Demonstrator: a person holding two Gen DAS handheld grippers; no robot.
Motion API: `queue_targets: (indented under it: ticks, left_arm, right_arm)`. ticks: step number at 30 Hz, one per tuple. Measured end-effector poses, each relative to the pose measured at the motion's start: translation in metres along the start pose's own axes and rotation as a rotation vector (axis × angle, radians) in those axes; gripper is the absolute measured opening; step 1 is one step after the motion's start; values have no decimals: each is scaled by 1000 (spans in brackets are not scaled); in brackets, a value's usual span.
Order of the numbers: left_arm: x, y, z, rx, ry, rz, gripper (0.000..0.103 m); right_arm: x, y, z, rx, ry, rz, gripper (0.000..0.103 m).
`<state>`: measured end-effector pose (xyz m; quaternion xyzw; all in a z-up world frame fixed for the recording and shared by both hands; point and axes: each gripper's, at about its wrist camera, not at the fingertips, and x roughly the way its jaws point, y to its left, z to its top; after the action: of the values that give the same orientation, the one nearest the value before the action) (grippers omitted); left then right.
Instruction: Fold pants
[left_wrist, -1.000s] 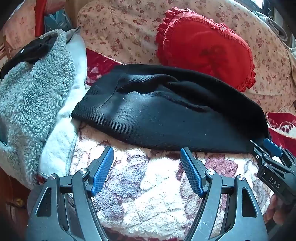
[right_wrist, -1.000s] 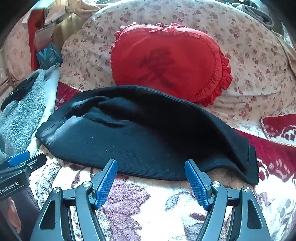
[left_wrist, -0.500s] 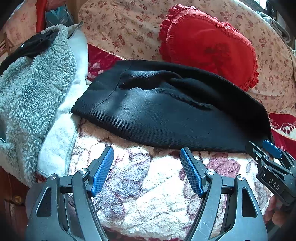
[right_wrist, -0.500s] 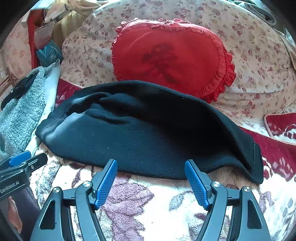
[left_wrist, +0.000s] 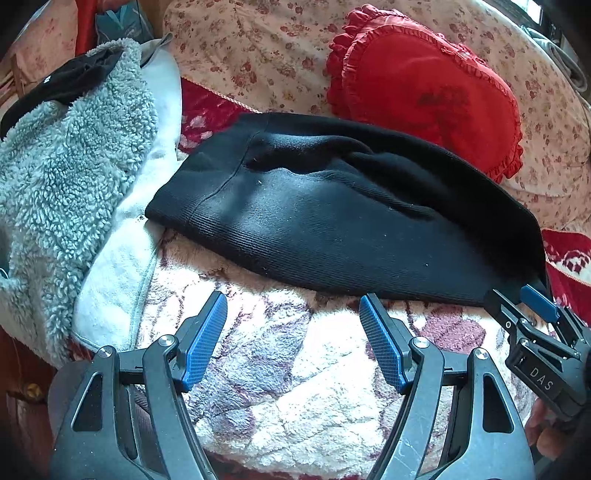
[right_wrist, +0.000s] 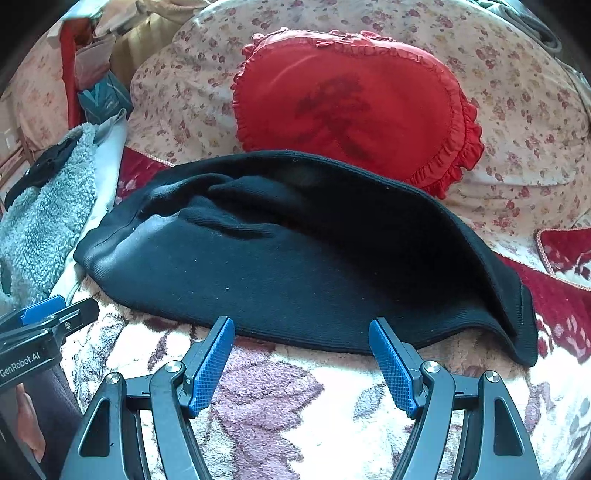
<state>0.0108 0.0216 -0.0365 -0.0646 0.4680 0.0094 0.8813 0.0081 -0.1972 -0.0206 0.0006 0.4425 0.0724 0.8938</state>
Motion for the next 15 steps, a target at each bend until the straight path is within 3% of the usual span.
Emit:
queue_targets:
  ticks: [15]
  left_arm:
    - [5,6,0,-16,18,-2,74]
  right_arm:
    - [7,5,-2,-21,17,-5,74]
